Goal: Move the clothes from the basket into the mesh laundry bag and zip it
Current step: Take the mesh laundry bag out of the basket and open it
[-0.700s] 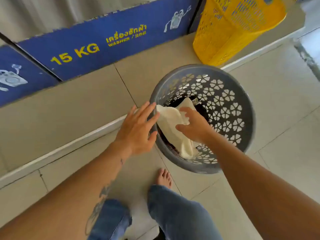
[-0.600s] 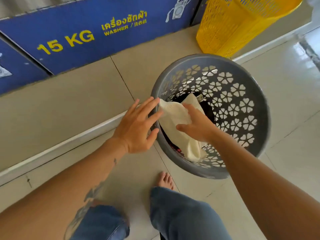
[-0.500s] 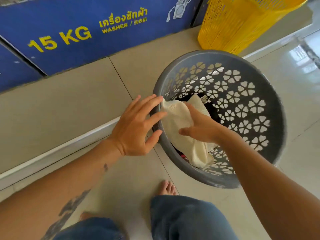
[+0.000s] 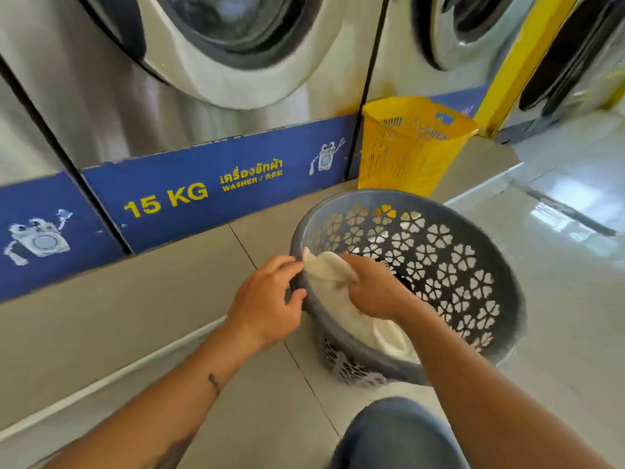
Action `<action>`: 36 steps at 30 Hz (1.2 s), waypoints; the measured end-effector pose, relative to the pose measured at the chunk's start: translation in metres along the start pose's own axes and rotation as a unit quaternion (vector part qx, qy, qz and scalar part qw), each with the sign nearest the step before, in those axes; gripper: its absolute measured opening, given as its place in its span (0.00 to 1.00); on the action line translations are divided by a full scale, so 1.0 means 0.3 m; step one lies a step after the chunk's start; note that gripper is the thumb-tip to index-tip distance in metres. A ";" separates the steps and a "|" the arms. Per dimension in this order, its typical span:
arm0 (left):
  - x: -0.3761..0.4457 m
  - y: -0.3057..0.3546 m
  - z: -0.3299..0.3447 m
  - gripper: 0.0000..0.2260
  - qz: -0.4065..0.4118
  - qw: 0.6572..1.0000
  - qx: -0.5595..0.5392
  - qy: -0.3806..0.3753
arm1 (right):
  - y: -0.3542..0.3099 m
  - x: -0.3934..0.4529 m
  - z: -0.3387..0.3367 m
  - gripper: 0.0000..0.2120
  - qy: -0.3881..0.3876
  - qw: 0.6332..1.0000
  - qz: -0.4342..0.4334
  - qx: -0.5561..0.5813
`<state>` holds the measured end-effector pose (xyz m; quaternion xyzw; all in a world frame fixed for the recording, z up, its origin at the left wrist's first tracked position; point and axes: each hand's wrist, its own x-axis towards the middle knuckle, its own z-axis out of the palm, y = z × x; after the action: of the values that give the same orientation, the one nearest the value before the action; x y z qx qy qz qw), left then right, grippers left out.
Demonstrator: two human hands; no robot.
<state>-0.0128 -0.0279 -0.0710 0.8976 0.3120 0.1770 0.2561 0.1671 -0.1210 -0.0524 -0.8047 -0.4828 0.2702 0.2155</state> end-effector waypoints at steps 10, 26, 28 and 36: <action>-0.222 0.364 -0.202 0.23 -0.166 0.915 -0.354 0.098 | -0.243 -0.449 -0.093 0.17 0.050 0.982 -0.176 0.042; -0.504 0.331 -0.449 0.30 -0.041 0.946 -0.120 0.299 | -0.305 -0.465 0.036 0.35 0.001 0.991 -0.083 -0.108; -0.513 0.320 -0.460 0.25 -0.027 0.949 -0.073 0.306 | -0.312 -0.428 0.111 0.35 -0.033 0.978 -0.075 -0.191; -0.490 0.155 -0.477 0.14 -0.104 0.953 -0.092 0.270 | -0.382 -0.364 0.178 0.12 -0.003 0.993 -0.085 0.079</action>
<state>-0.1685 -0.1049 0.0477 0.7516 0.4433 0.4131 0.2607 0.0147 -0.1634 0.0012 -0.7403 -0.5275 0.2907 0.2985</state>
